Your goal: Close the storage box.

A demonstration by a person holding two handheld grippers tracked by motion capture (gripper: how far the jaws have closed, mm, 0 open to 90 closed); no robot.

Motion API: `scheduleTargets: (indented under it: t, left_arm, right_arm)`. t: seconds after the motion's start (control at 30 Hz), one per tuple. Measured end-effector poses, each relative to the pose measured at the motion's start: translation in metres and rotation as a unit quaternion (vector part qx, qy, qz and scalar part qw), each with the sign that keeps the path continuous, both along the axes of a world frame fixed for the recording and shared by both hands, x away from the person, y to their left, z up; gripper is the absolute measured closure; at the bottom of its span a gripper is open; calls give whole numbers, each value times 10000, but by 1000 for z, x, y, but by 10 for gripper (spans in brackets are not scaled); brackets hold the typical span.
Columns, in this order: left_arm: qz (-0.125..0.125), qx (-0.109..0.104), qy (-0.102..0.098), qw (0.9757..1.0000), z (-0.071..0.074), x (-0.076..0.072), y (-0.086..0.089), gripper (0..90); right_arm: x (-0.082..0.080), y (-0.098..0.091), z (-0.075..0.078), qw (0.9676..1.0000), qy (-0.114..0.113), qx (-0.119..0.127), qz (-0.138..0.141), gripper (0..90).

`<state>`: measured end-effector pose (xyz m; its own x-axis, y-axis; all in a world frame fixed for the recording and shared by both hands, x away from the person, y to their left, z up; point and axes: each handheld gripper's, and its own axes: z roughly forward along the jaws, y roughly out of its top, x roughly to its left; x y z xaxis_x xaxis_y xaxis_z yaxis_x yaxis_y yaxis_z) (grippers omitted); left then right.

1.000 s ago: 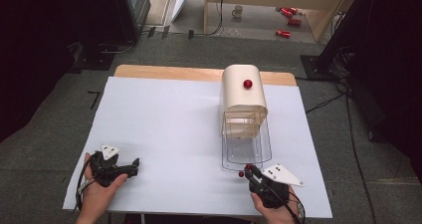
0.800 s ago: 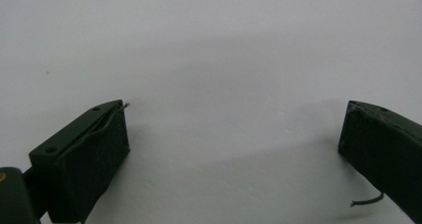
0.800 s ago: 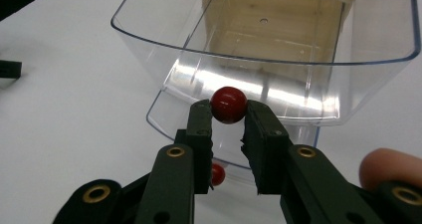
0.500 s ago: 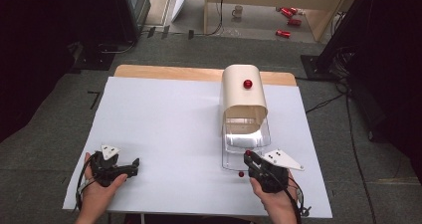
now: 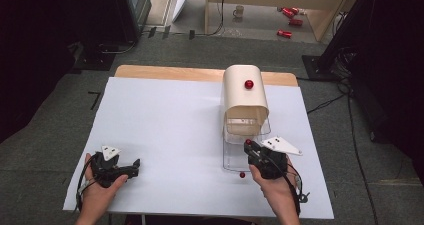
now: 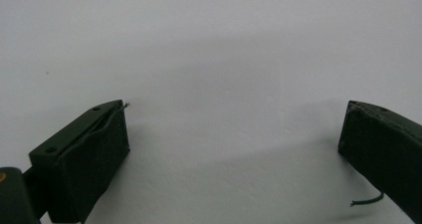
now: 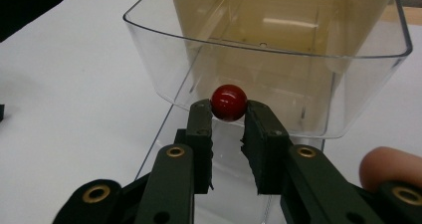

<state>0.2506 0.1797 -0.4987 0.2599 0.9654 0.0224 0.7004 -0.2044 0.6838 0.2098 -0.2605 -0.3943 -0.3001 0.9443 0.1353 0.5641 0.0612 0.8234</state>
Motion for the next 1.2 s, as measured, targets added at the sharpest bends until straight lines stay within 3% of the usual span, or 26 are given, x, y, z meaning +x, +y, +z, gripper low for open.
scheduleTargets:
  t: [0.63,1.2]
  left_arm:
    - [-2,-3,-2,10000,0,0,0,0]
    - [-6,-7,-1,10000,0,0,0,0]
  right_arm:
    - [35,3,0,9999,18,36,-162,748]
    - [49,4,-1,9996,-11,77,-257,746]
